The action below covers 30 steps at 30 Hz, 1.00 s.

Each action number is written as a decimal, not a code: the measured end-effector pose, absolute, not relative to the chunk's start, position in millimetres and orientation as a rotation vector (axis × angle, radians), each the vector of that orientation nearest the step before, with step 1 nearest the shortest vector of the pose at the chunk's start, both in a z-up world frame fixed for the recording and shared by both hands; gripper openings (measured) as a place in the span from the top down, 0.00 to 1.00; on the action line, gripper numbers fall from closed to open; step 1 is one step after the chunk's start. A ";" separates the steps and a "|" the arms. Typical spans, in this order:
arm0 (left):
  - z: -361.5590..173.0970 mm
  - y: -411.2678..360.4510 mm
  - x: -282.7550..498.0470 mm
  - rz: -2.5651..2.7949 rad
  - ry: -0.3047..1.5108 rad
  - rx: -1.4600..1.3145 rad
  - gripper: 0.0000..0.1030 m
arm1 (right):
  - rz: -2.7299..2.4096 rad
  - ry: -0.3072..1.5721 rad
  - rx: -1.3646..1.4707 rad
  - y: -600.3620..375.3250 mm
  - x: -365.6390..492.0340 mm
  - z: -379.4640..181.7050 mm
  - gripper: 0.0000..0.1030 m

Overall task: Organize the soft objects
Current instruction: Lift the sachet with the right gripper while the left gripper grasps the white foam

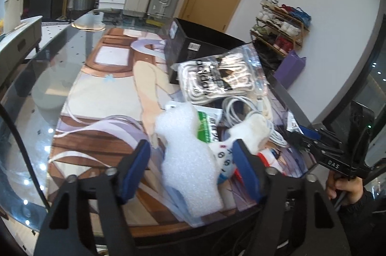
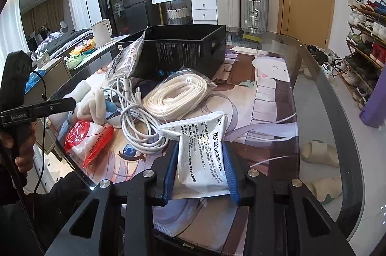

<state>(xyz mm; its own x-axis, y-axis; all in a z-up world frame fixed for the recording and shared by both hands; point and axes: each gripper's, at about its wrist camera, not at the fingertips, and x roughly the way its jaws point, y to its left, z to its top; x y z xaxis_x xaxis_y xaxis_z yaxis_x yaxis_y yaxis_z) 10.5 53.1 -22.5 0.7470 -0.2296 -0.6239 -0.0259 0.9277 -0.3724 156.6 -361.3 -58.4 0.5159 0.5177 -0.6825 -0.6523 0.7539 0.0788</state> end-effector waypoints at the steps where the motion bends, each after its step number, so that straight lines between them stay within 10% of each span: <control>1: -22.1 52.0 9.3 -0.126 0.719 -0.368 0.45 | 0.708 0.746 -0.196 -362.3 155.6 -57.8 0.65; 5: -15.8 45.9 5.1 -0.138 0.700 -0.334 0.61 | 0.708 0.737 -0.191 -363.4 154.9 -56.0 0.65; 30: 26.5 52.7 5.8 -0.127 0.566 -0.314 0.62 | 0.742 0.577 -0.121 -359.5 141.8 -5.9 0.65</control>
<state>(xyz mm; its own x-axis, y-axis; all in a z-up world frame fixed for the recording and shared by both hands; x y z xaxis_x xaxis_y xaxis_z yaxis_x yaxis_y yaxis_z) 5.8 52.7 26.5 0.8380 -0.2036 -0.5063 0.0321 0.9446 -0.3268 141.8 -359.5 -5.9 0.5905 0.6030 -0.5363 -0.6680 0.7381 0.0944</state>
